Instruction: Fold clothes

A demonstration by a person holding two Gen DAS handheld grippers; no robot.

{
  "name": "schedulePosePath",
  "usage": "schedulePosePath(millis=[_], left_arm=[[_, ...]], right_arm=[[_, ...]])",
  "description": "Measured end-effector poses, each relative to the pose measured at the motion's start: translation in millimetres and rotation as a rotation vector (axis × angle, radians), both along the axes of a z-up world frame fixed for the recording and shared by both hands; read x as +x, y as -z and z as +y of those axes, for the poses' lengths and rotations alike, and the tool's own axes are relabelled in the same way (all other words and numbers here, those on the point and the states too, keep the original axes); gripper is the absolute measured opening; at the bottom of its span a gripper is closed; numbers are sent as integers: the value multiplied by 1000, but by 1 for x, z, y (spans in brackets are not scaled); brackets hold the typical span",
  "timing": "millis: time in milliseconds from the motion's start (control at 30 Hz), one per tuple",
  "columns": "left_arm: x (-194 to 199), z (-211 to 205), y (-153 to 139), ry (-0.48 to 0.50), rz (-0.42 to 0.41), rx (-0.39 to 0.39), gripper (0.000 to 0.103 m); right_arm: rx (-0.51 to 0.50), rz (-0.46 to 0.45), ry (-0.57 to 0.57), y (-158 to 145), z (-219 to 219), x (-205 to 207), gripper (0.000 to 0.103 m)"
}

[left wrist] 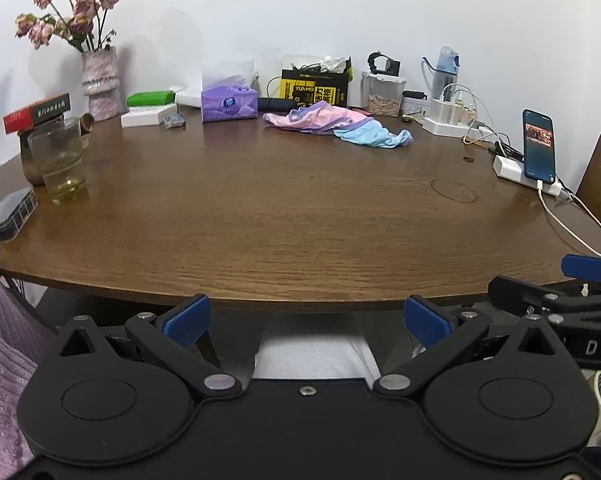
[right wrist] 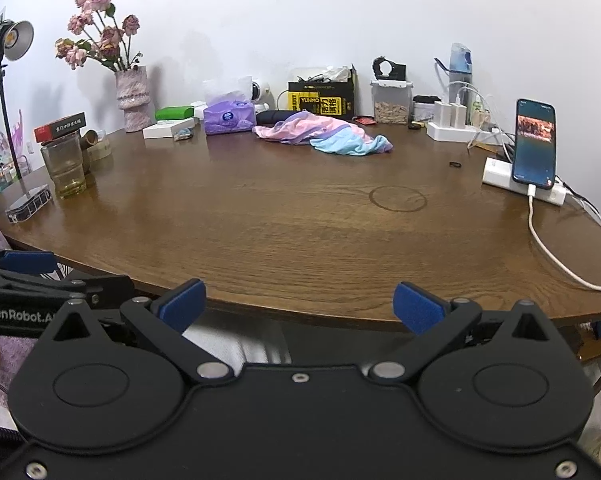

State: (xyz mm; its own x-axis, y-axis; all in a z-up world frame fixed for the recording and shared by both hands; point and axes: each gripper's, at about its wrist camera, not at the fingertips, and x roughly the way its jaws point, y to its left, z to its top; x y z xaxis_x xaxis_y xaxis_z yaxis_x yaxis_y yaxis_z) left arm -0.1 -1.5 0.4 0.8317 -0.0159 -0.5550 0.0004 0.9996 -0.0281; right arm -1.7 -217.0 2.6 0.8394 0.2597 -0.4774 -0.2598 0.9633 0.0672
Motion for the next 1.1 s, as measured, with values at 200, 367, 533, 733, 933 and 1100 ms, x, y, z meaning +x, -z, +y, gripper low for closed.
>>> schedulePosePath(millis=[200, 367, 533, 733, 933, 1100], left_arm=[[-1, -10, -3, 2, 2, 22, 103], [4, -9, 1, 1, 15, 24, 103], [1, -16, 3, -17, 26, 16, 103], [-3, -21, 0, -20, 13, 29, 103], [-1, -12, -2, -3, -10, 14, 103], [21, -14, -7, -7, -54, 30, 103]], right_arm=[[-13, -8, 4, -1, -6, -1, 102], [-24, -10, 11, -2, -7, -3, 102], [-5, -2, 10, -2, -2, -5, 102], [2, -10, 7, 1, -10, -2, 102], [-4, -63, 22, -1, -7, -7, 102], [-2, -114, -14, 3, -3, 2, 102]])
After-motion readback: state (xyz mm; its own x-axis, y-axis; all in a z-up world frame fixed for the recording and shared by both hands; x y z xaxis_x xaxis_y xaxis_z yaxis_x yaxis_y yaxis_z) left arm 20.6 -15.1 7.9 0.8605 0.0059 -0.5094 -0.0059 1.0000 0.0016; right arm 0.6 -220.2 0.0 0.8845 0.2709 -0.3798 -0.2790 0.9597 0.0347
